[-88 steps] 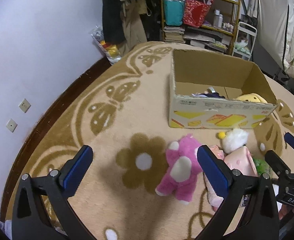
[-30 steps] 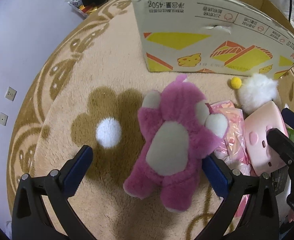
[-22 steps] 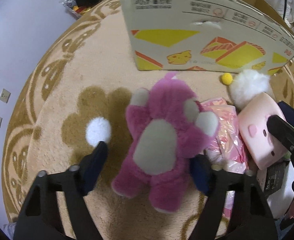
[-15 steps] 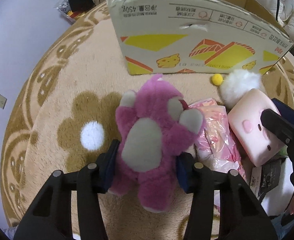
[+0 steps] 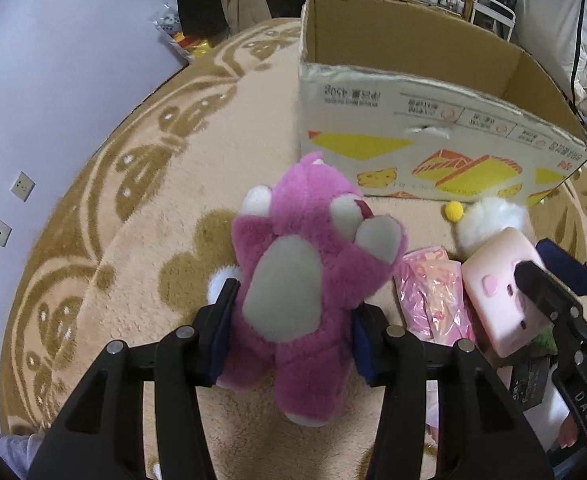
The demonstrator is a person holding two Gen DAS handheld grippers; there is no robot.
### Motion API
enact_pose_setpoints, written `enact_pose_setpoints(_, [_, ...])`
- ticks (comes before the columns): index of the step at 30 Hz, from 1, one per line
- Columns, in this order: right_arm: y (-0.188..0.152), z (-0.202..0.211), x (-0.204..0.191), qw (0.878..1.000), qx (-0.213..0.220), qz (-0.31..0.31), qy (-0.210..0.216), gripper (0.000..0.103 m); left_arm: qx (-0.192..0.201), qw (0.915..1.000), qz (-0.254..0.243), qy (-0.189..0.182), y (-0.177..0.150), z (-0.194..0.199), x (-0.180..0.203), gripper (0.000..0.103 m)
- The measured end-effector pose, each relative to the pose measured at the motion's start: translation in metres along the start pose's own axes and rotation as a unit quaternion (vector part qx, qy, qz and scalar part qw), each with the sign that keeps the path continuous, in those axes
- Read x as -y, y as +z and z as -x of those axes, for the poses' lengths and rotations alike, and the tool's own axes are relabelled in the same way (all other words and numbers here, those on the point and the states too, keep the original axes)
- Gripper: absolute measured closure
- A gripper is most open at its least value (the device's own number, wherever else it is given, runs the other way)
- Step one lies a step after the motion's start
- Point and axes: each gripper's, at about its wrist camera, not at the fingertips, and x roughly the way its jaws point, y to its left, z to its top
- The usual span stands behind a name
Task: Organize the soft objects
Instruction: 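Lift both items over the cardboard box and open both grippers to drop them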
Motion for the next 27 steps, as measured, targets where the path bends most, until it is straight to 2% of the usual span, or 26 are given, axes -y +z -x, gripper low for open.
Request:
enact_pose_setpoints(1, [0.000, -0.001, 0.000, 1.000, -0.003, 0.000, 0.002, 0.075, 0.002, 1.0000, 0.002, 0.001, 0.000, 0.002, -0.001, 0.055])
enact_pose_setpoints(4, [0.001, -0.001, 0.000, 1.000, -0.007, 0.000, 0.007, 0.084, 0.009, 0.9999, 0.004, 0.006, 0.000, 0.006, -0.003, 0.055])
enact_pose_setpoints(7, [0.001, 0.004, 0.001, 1.000, 0.000, 0.000, 0.006, 0.088, 0.020, 0.9997, 0.008, 0.010, 0.000, 0.013, -0.006, 0.055])
enact_pose_setpoints(13, [0.004, 0.021, 0.009, 0.999, 0.025, -0.022, 0.012, 0.088, 0.045, 0.9987, 0.024, 0.010, 0.000, 0.032, -0.014, 0.055])
enact_pose_setpoints(22, [0.019, 0.064, 0.014, 0.994, 0.102, -0.045, 0.010, 0.088, 0.113, 0.9926, 0.037, 0.024, 0.004, 0.070, -0.027, 0.055])
enact_pose_setpoints(27, [0.033, 0.087, 0.015, 0.988, 0.144, -0.046, 0.005, 0.088, 0.150, 0.9878, 0.021, 0.035, 0.010, 0.085, -0.020, 0.055])
